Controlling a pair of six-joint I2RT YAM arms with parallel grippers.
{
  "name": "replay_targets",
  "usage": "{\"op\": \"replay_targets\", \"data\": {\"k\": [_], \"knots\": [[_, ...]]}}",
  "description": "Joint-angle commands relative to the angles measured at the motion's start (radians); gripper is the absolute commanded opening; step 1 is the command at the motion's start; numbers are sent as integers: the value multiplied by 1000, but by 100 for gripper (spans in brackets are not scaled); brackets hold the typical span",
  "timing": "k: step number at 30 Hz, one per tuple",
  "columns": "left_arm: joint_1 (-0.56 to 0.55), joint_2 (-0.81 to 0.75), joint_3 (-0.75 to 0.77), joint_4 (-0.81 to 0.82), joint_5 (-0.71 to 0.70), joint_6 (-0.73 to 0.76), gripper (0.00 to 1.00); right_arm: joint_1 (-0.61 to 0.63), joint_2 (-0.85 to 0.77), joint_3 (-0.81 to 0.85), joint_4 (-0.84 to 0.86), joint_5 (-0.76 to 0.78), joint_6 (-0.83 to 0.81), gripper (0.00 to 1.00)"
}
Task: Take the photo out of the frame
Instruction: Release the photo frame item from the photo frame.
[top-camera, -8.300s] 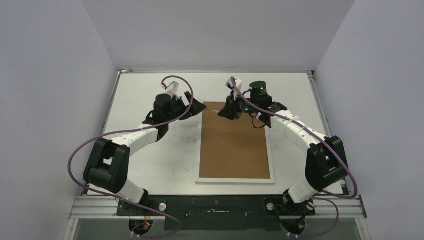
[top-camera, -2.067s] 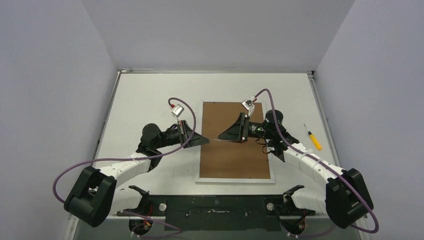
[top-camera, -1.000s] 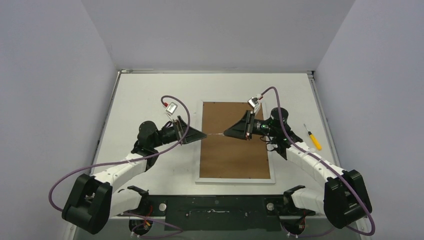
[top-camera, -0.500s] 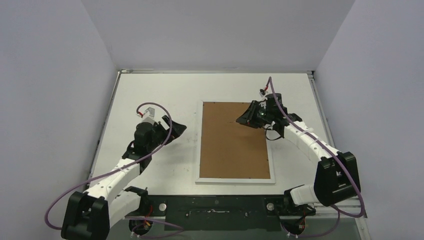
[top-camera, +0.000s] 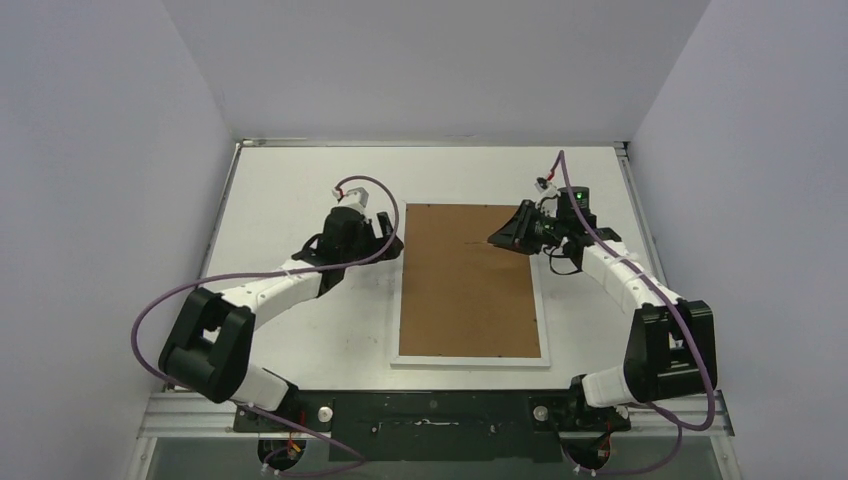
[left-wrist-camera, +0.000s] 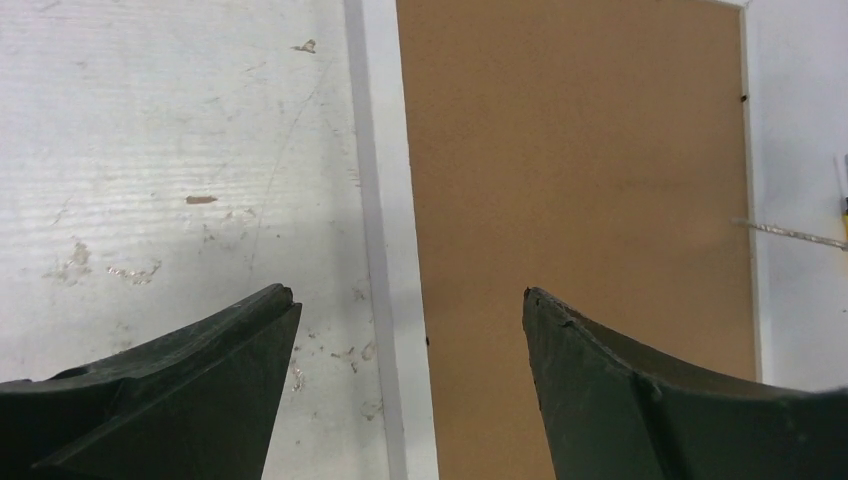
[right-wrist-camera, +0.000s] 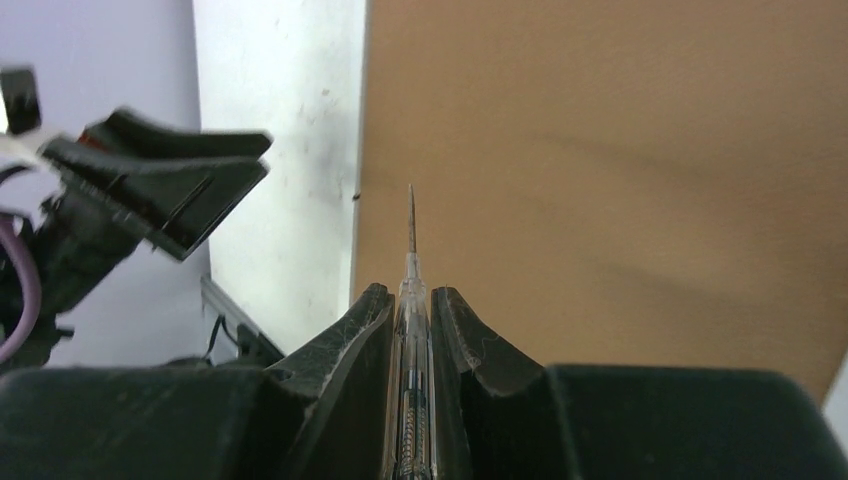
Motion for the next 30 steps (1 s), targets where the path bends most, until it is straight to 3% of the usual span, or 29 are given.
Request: {"op": "replay_targets", "data": {"k": [1,8,14,17,21,26,30], "knots": [[-22,98,92,-47,-6,82,81,28,20,-20,43,-171,-120,5],[-21,235,195,-74,-24,108,73,77,18,-100,106,-165,-102,5],[-22,347,310,-130,-9,126,70,91,68,-65,129,-140,-94,5],[-22,382,331,-134,-5,130,66,109,124,-13,170,-126,-69,5],[-20,417,349,-153,2,134,52,140,237,105,219,-108,-39,5],[-21,443,350,-153,29,163,48,142,411,249,301,-135,18,5],[-25,447,342,-143,59,161,38,136,563,397,294,-160,40,5]]}}
